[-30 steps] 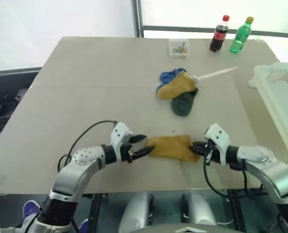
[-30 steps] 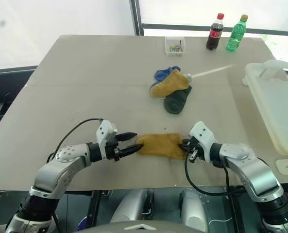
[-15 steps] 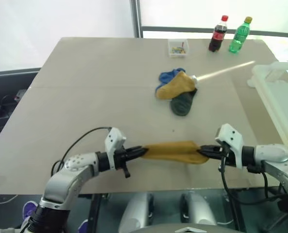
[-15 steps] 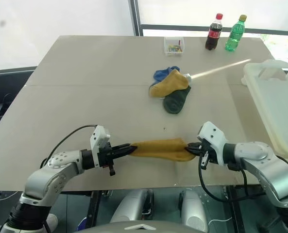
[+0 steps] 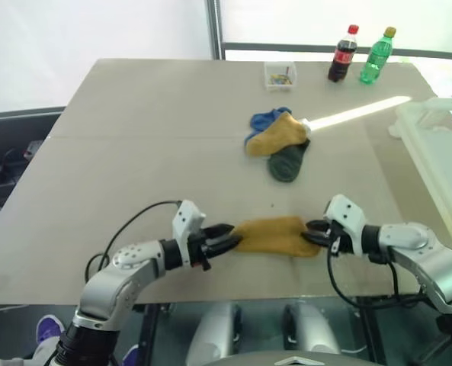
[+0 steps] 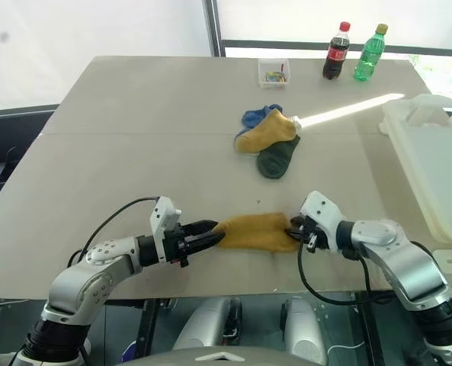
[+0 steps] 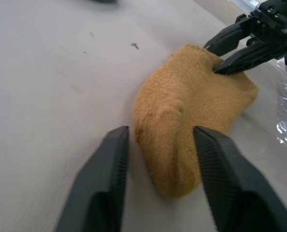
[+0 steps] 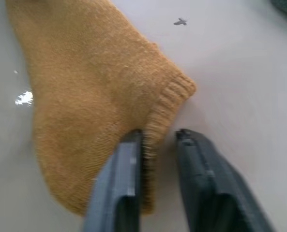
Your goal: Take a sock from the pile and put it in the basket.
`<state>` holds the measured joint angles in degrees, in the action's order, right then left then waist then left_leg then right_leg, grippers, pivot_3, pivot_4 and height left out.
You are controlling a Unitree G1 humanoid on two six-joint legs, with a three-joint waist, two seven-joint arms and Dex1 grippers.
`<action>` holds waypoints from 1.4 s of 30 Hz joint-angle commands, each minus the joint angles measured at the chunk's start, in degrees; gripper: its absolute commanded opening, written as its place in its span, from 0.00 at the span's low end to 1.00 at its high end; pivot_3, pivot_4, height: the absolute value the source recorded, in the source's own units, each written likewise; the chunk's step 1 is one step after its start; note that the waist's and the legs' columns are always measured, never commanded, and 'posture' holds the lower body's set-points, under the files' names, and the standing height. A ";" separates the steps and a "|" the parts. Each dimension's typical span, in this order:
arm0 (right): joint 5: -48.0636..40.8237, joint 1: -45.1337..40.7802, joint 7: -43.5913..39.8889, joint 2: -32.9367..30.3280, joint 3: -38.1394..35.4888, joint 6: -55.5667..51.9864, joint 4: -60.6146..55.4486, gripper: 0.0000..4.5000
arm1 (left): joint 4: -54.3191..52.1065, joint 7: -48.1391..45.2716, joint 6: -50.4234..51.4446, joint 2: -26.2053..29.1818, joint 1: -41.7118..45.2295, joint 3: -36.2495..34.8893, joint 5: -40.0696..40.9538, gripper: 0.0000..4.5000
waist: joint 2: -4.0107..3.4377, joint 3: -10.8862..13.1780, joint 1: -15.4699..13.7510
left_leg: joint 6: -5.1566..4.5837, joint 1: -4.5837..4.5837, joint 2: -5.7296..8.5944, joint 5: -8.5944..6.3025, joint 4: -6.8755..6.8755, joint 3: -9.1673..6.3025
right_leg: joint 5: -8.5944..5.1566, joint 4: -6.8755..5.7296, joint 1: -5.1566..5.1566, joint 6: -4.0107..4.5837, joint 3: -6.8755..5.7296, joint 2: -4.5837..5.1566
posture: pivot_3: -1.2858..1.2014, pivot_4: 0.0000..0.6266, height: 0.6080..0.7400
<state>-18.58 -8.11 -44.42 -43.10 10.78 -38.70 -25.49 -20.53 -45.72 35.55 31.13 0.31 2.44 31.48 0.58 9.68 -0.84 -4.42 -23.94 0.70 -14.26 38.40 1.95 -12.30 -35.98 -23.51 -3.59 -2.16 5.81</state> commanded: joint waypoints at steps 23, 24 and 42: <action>22.53 -44.81 18.51 30.80 6.20 36.85 62.13 0.46 | -6.51 7.48 -13.32 -2.52 -4.14 -11.59 -2.13 0.89 | -0.04 0.02 0.69 | 0.31 -0.07 0.12 0.18 -0.13 0.13 | 0.15 0.07 -0.07 -0.20 0.10 -0.12 | 0.52 0.24 0.97; 22.76 -45.30 18.18 31.38 6.13 37.90 63.35 0.46 | -7.06 7.93 -13.16 -2.56 -4.46 -11.57 -2.02 0.89 | -0.03 0.02 0.94 | 0.32 -0.07 0.11 0.18 -0.16 0.13 | 0.15 0.07 -0.07 -0.20 0.10 -0.13 | 0.52 0.24 0.97; 23.16 -51.06 18.54 39.01 1.49 44.28 79.80 0.02 | -11.39 12.81 -9.43 -2.24 -5.21 -13.86 1.12 0.89 | -0.11 0.06 2.94 | 0.51 0.11 0.02 0.29 -0.16 0.09 | 0.14 -0.39 -0.15 -0.19 0.19 -0.23 | 0.52 0.24 0.97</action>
<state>4.54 -57.70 -25.92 -4.12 13.42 4.04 55.22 -28.76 -33.21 26.08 28.40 -5.11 -10.31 31.64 0.47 9.74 2.10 -3.91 -23.84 0.72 -13.97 38.23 2.04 -12.16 -36.38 -23.67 -3.78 -1.96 5.58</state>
